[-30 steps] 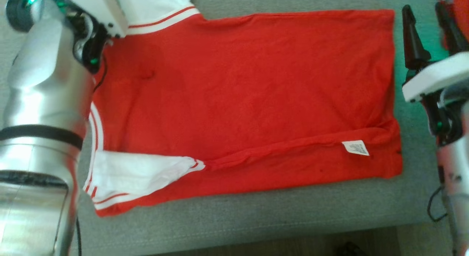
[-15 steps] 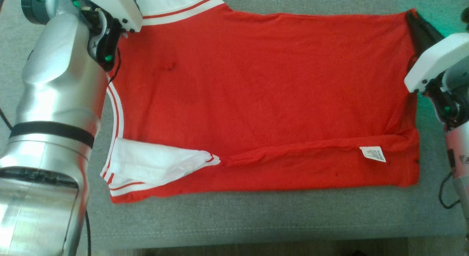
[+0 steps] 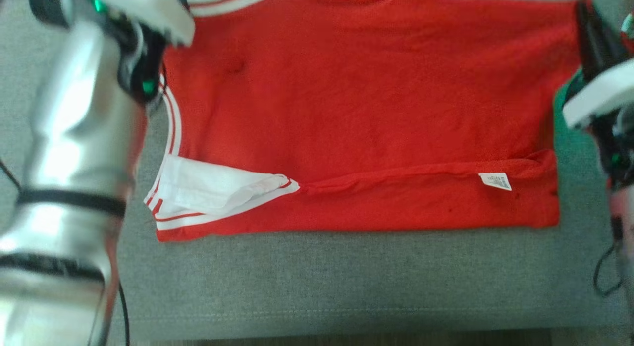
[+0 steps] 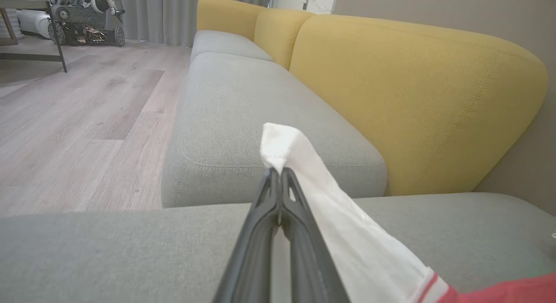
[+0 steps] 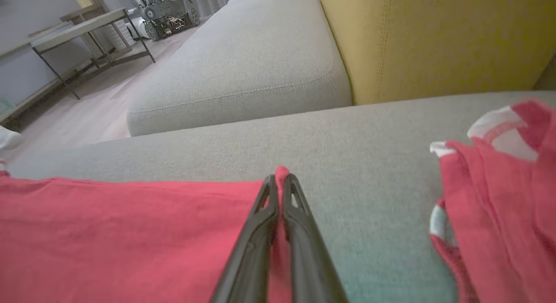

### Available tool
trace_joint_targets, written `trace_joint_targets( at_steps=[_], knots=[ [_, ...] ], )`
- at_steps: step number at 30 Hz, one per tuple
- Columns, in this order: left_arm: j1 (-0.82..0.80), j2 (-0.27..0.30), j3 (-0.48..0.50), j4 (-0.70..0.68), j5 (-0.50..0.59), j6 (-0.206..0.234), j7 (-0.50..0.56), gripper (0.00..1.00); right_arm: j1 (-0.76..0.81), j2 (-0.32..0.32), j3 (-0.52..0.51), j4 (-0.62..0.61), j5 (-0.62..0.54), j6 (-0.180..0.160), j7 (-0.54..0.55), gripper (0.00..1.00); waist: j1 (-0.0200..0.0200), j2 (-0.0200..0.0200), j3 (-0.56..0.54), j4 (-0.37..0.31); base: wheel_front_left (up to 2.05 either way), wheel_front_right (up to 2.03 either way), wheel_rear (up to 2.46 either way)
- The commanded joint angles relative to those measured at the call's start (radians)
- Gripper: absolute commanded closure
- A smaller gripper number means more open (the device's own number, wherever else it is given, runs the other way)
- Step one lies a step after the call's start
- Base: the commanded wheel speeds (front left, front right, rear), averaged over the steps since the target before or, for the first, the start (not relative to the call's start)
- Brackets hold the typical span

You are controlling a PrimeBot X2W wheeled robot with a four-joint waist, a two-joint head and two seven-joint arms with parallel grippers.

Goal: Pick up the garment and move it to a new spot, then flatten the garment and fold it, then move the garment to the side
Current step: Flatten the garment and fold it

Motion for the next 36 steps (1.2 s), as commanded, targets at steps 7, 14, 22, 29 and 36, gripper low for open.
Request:
trace_joint_targets(
  at_steps=[7,14,22,29,36],
  knots=[
    [0.274,0.083,0.04,-0.287,-0.022,0.037,-0.016,1.0,0.165,0.024,-0.041,-0.082,0.068,-0.001,-0.011,1.0,0.0,0.0,-0.045,0.005,0.0,0.0,0.0],
    [0.638,0.126,0.048,-0.649,-0.053,0.147,0.051,1.0,0.298,0.054,-0.075,-0.137,0.079,-0.001,-0.011,1.0,0.0,0.0,-0.083,0.01,0.0,0.0,0.0],
    [0.908,0.132,0.052,-0.86,-0.098,0.243,0.124,1.0,0.397,0.089,-0.086,-0.176,0.079,-0.001,-0.022,1.0,0.0,0.0,-0.113,0.002,0.0,0.0,0.0],
    [1.002,0.126,0.05,-0.867,-0.128,0.278,0.156,0.51,0.45,0.114,-0.09,-0.176,0.071,-0.001,-0.027,0.28,0.0,0.0,-0.134,0.002,0.0,0.0,0.0],
    [1.017,0.116,0.042,-0.824,-0.112,0.287,0.118,0.0,0.505,0.136,-0.078,-0.202,0.027,-0.001,-0.083,0.0,0.0,0.0,-0.167,-0.001,0.0,0.0,0.0]
  ],
)
